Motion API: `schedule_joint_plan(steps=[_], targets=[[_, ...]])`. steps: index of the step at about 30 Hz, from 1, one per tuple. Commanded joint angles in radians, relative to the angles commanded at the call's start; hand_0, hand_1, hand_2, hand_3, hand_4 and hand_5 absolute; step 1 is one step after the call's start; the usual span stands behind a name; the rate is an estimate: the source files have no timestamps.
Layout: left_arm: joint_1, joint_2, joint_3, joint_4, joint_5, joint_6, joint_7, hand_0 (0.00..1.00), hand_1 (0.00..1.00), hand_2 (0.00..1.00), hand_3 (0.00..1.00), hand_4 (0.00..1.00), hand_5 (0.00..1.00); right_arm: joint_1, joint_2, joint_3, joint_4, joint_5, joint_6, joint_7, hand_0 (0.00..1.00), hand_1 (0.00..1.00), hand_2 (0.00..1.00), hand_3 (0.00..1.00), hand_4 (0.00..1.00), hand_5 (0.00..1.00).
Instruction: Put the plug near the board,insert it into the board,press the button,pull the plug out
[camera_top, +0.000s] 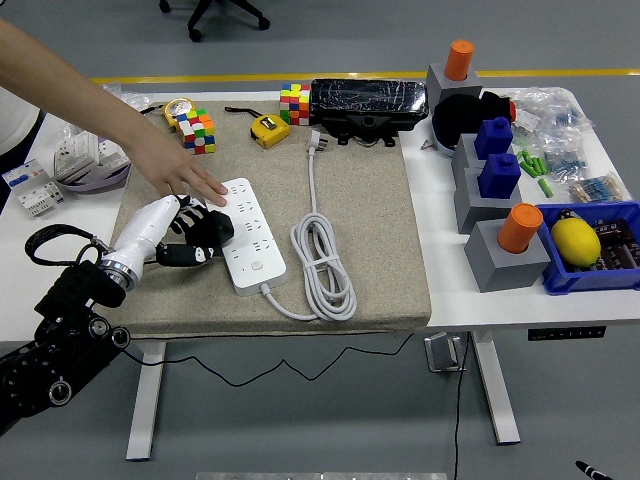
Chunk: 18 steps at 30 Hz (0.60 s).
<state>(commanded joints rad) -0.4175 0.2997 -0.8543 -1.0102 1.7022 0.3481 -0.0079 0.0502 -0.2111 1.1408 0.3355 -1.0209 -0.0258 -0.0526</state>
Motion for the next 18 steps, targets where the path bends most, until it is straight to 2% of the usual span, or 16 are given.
schedule_joint_plan(steps=[18], targets=[[0.000, 0.007, 0.011, 0.003, 0.002, 0.003, 0.000, 0.438, 0.440, 0.476, 0.542, 0.717, 0.002, 0.001, 0.002, -0.002, 0.001, 0.001, 0.000, 0.000, 0.650, 0.647, 0.645, 0.569, 0.990, 0.559]])
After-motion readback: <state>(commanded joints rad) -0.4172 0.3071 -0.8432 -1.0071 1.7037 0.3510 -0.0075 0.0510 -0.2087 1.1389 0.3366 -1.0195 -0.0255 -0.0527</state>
